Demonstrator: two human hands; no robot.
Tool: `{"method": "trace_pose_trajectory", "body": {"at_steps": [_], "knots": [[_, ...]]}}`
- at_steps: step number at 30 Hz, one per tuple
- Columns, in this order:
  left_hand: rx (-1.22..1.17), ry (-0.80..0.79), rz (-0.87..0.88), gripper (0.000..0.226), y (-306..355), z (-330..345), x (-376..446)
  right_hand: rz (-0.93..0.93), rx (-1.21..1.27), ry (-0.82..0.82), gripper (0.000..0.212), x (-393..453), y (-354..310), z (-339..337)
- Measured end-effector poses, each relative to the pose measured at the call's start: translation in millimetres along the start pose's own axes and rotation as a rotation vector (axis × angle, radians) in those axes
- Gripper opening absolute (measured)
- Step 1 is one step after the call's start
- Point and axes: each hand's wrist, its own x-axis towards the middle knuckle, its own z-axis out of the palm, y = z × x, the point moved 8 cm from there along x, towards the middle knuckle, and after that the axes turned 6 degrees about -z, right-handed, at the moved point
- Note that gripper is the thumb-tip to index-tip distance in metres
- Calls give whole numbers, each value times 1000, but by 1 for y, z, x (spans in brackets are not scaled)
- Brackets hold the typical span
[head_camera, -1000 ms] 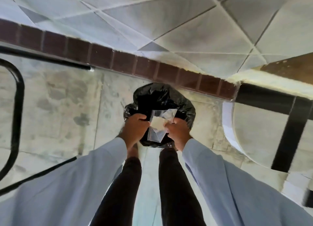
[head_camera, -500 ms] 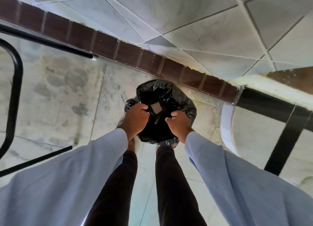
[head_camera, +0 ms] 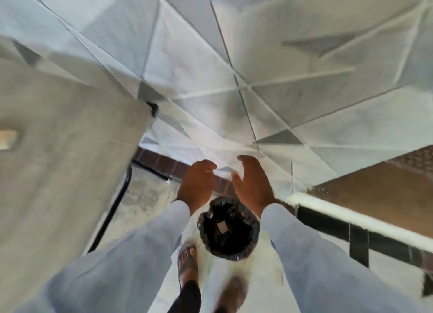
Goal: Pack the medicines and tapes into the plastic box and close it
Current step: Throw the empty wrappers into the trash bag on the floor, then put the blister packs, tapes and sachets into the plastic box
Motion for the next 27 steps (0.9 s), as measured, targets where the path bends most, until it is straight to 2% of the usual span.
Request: {"method": "trace_pose_trajectory", "body": {"at_steps": [3,6,8,12,17,22,27], "knots": [[-83,151,157,28,56,-76,-52,-163,-27,126,47,-23,-79,-53],[6,322,384,21,87,-146,-124,-350,22,222,48,-53,-154,-90],[99,459,451,24,88,-197,-178,-469,78,274,47,-79,-208,-108],[261,673,475,26,77,-285,-273,-652,113,307,48,-139,-304,-127],[312,837,465,23,51,-380,-361,-859,122,281,48,-210,-420,-116],[259,991,444,20,-12,-470,-433,-1045,73,260,46,-272,-521,-69],[206,1057,374,20,-106,-561,-480,-1131,109,271,47,-310,-612,3]]}}
